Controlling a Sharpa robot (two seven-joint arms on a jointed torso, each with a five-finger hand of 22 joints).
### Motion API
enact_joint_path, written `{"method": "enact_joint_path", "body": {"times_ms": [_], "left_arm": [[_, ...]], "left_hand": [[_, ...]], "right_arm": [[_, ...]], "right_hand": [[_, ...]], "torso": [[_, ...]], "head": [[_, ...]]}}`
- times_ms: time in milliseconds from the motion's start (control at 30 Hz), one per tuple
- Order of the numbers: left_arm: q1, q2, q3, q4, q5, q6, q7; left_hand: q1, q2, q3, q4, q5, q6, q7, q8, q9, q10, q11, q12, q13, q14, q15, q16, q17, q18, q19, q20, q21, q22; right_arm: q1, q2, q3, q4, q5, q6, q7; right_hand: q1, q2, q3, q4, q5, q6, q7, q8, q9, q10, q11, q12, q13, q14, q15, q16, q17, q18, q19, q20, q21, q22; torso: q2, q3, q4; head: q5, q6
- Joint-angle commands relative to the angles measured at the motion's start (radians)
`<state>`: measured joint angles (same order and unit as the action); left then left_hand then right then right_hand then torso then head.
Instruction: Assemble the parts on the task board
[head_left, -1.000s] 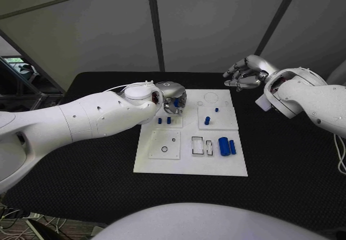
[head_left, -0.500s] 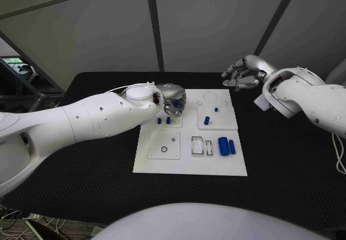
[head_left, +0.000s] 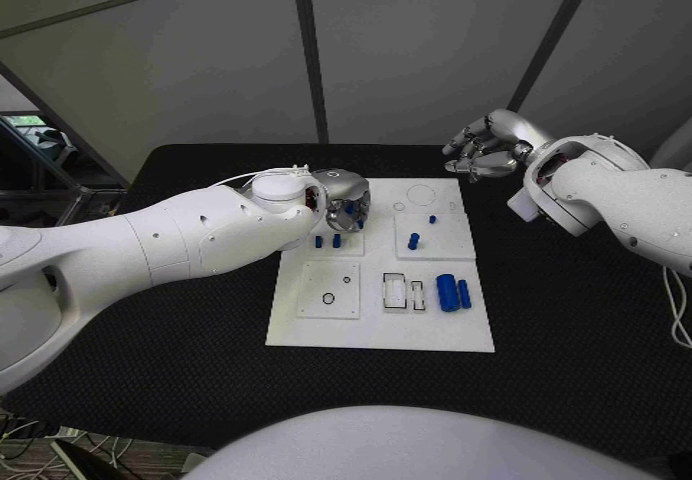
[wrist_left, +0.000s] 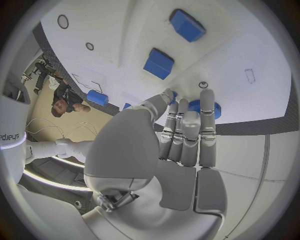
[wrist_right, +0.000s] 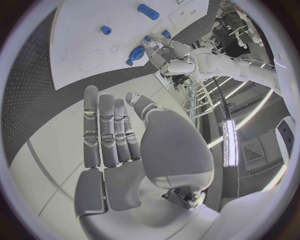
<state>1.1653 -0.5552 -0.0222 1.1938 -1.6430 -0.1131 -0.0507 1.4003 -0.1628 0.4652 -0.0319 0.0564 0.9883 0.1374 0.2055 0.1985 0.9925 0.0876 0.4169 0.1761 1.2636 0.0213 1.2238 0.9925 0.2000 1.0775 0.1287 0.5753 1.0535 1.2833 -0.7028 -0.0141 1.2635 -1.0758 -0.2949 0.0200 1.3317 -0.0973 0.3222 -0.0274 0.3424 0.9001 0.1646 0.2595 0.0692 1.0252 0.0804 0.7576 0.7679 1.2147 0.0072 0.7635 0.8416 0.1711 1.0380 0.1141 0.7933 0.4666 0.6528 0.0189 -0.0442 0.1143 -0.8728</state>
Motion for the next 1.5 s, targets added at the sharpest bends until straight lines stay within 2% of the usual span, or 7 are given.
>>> {"method": "enact_joint_path", "body": {"times_ms": [33,667,1033,1200,1500], "left_arm": [[0.000,0.001,0.000,-0.001,-0.004,0.015,0.014],[-0.004,0.006,0.000,-0.010,0.013,0.017,0.025],[-0.004,0.006,0.000,-0.015,0.023,-0.005,0.033],[-0.004,0.001,0.000,-0.009,0.040,-0.037,0.042],[-0.004,-0.026,0.003,0.024,0.060,-0.061,0.041]], "left_hand": [[0.005,0.004,0.008,-0.004,-0.001,0.005,0.003,-0.010,-0.003,0.011,0.002,-0.010,-0.002,0.010,-0.001,0.007,0.002,-0.020,0.003,-0.005,0.005,0.007],[-0.007,0.012,0.024,-0.011,-0.002,0.023,0.005,-0.030,-0.010,0.042,0.000,-0.038,-0.012,0.026,-0.003,0.031,0.014,-0.024,0.009,-0.006,0.042,0.047],[0.007,0.046,0.038,-0.030,-0.002,0.085,-0.005,-0.032,-0.008,0.111,-0.017,-0.064,-0.010,0.078,-0.019,0.075,0.069,-0.036,0.057,-0.019,0.135,0.115],[0.014,0.051,0.039,-0.042,-0.002,0.097,-0.005,-0.038,-0.009,0.126,-0.020,-0.078,-0.008,0.100,-0.022,0.094,0.097,-0.043,0.083,-0.023,0.179,0.142],[0.015,0.051,0.040,-0.046,-0.001,0.097,-0.002,-0.044,-0.010,0.127,-0.017,-0.088,-0.008,0.103,-0.022,0.096,0.099,-0.045,0.091,-0.025,0.193,0.152]], "right_arm": [[0.002,0.000,0.001,0.002,0.003,-0.006,0.004],[0.002,0.000,0.001,0.003,0.002,-0.005,0.003],[0.002,-0.001,0.001,0.004,0.002,-0.005,0.003],[0.002,-0.001,0.001,0.005,0.002,-0.005,0.003],[0.002,-0.003,0.001,0.005,0.002,-0.005,0.003]], "right_hand": [[0.001,-0.011,0.006,-0.002,0.006,0.000,0.004,0.006,0.000,-0.004,0.000,-0.003,-0.002,-0.005,0.001,-0.005,-0.001,0.012,-0.005,-0.001,-0.006,-0.001],[0.000,-0.011,0.007,-0.001,0.006,0.004,0.003,0.010,0.002,-0.004,-0.001,-0.002,-0.005,-0.003,0.001,-0.002,0.000,0.013,-0.004,-0.001,-0.008,-0.002],[0.000,-0.011,0.008,-0.001,0.006,0.007,0.003,0.012,0.002,-0.003,-0.002,-0.001,-0.006,-0.002,0.001,0.000,0.001,0.013,-0.003,-0.001,-0.009,-0.003],[0.000,-0.011,0.008,-0.001,0.006,0.007,0.003,0.012,0.002,-0.003,-0.002,-0.001,-0.006,-0.002,0.001,0.000,0.001,0.013,-0.003,-0.001,-0.009,-0.003],[0.000,-0.011,0.008,-0.001,0.006,0.007,0.003,0.012,0.002,-0.003,-0.002,-0.001,-0.006,-0.002,0.001,0.000,0.001,0.013,-0.003,-0.001,-0.009,-0.003]], "torso": [[0.000,-0.0001,-0.0003],[0.000,-0.0001,-0.0012],[0.000,-0.0003,-0.0006],[0.000,-0.0006,0.0007],[-0.002,-0.0002,0.0011]], "head": [[0.000,0.000],[0.001,0.000],[0.001,0.000],[0.001,0.000],[0.002,0.000]]}}
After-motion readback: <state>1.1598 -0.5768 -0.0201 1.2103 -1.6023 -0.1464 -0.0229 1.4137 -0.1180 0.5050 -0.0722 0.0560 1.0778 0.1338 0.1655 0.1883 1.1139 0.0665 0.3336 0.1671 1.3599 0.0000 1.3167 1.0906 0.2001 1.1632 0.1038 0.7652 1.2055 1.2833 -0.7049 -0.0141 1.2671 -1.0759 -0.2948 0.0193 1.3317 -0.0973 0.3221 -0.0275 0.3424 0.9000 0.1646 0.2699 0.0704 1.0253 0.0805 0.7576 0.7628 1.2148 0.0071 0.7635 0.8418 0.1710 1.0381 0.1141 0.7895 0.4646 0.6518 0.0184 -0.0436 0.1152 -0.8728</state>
